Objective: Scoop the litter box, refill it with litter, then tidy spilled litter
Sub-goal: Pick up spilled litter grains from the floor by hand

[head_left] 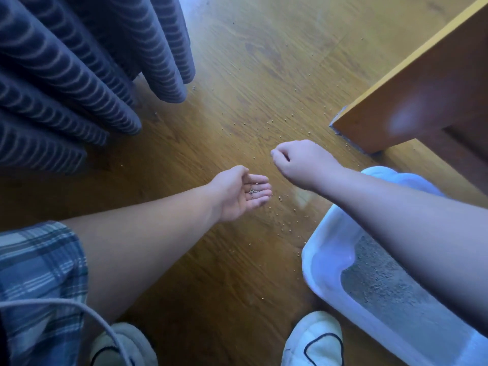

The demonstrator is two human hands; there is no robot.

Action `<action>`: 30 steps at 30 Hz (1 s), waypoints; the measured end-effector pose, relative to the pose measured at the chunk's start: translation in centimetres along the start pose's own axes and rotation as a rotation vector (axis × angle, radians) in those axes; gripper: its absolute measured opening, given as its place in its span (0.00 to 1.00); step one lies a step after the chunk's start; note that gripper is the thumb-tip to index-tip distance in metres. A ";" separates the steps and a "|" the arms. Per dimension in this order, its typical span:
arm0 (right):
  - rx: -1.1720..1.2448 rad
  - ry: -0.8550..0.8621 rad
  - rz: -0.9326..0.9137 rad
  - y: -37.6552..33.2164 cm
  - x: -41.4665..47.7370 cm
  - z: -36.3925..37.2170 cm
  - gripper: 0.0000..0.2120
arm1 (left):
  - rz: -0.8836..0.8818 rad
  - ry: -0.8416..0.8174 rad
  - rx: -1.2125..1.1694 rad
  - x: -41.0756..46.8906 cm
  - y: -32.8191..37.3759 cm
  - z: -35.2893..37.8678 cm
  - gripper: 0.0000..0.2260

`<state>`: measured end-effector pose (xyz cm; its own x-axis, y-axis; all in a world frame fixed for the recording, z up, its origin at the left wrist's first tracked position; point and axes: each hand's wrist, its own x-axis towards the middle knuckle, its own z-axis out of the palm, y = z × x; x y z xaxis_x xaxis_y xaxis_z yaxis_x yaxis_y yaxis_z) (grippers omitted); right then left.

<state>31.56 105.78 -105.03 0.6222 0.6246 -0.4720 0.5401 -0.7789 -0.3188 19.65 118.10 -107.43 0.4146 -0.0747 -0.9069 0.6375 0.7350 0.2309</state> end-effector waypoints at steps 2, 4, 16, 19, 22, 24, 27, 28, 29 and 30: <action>-0.029 0.049 0.177 3.6 2.3 -0.8 0.18 | 0.010 0.022 -0.014 0.3 0.4 0.2 0.20; -0.032 0.066 0.337 6.8 4.0 -1.2 0.15 | 0.027 0.036 -0.031 0.4 0.9 0.3 0.20; -0.279 0.057 0.376 8.0 7.4 0.9 0.15 | 0.082 0.058 -0.075 0.9 2.4 -0.6 0.20; -0.332 0.037 0.345 8.1 7.9 0.6 0.08 | 0.074 0.063 -0.076 0.8 2.6 -0.7 0.20; -0.353 0.021 0.298 8.0 8.2 -0.1 0.10 | 0.064 0.063 -0.082 0.8 2.6 -1.0 0.19; -0.299 0.035 0.267 7.6 8.8 -0.6 0.12 | 0.062 0.060 -0.082 0.8 2.5 -1.1 0.19; -0.208 0.027 0.289 6.5 10.5 -1.5 0.13 | 0.069 0.065 -0.086 0.7 2.5 -1.5 0.20; -0.195 0.008 0.297 6.2 11.1 -1.6 0.13 | 0.070 0.066 -0.089 0.6 2.5 -1.7 0.20; -0.191 -0.012 0.302 6.0 11.7 -1.6 0.13 | 0.072 0.068 -0.092 0.5 2.6 -1.9 0.20; -0.193 -0.024 0.304 5.8 12.1 -1.6 0.13 | 0.073 0.068 -0.093 0.4 2.6 -2.0 0.20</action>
<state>43.10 108.92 -111.24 0.7589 0.3624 -0.5410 0.4305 -0.9026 -0.0008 20.13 121.33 -107.87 0.4102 0.0248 -0.9116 0.5430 0.7965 0.2660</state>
